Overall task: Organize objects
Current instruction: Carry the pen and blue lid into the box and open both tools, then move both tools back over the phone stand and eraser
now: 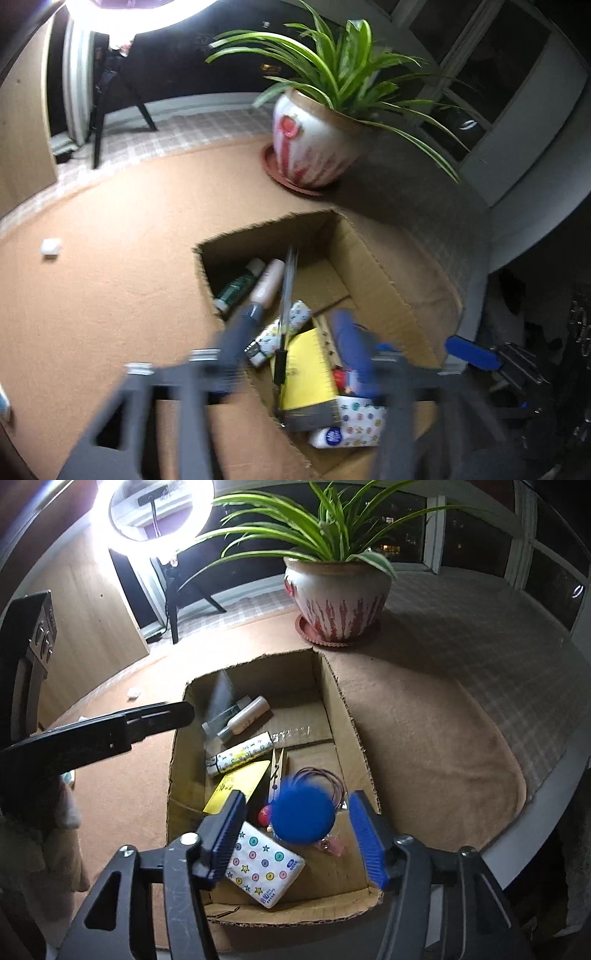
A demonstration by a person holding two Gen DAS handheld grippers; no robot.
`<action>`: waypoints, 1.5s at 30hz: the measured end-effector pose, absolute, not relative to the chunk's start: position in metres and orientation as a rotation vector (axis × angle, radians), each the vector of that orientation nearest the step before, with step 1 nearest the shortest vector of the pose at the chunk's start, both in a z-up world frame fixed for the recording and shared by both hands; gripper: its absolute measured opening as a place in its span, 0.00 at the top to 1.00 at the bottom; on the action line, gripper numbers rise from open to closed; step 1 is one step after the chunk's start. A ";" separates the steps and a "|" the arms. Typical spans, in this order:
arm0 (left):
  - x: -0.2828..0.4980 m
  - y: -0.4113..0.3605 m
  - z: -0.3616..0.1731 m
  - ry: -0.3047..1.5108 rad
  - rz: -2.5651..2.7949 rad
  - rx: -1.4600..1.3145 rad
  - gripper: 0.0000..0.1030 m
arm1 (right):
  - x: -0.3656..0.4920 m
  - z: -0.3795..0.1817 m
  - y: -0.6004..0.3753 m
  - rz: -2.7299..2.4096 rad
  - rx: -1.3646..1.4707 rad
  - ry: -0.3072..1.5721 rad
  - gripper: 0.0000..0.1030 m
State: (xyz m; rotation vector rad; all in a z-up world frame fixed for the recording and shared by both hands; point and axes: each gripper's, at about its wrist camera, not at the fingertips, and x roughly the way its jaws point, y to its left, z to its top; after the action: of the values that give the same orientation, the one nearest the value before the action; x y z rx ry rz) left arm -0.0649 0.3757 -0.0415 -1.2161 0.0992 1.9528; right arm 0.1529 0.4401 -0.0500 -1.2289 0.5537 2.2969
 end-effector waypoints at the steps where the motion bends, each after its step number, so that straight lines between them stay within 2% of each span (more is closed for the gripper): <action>1: -0.064 0.374 -0.039 0.109 1.966 -1.199 0.29 | 0.153 -0.049 0.441 2.296 -1.226 0.557 0.41; 26: -0.063 0.303 -0.030 0.114 2.043 -1.216 0.29 | 0.120 -0.047 0.397 2.380 -1.285 0.515 0.41; 45: -0.084 0.170 -0.056 -0.036 2.200 -1.372 0.29 | 0.043 -0.055 0.333 2.544 -1.442 0.477 0.41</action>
State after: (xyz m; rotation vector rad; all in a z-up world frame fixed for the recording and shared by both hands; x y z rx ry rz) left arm -0.0837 0.1698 -0.0558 -1.3723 -0.0362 2.1996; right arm 0.0430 0.3331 -0.0552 -1.4423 0.4769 2.5438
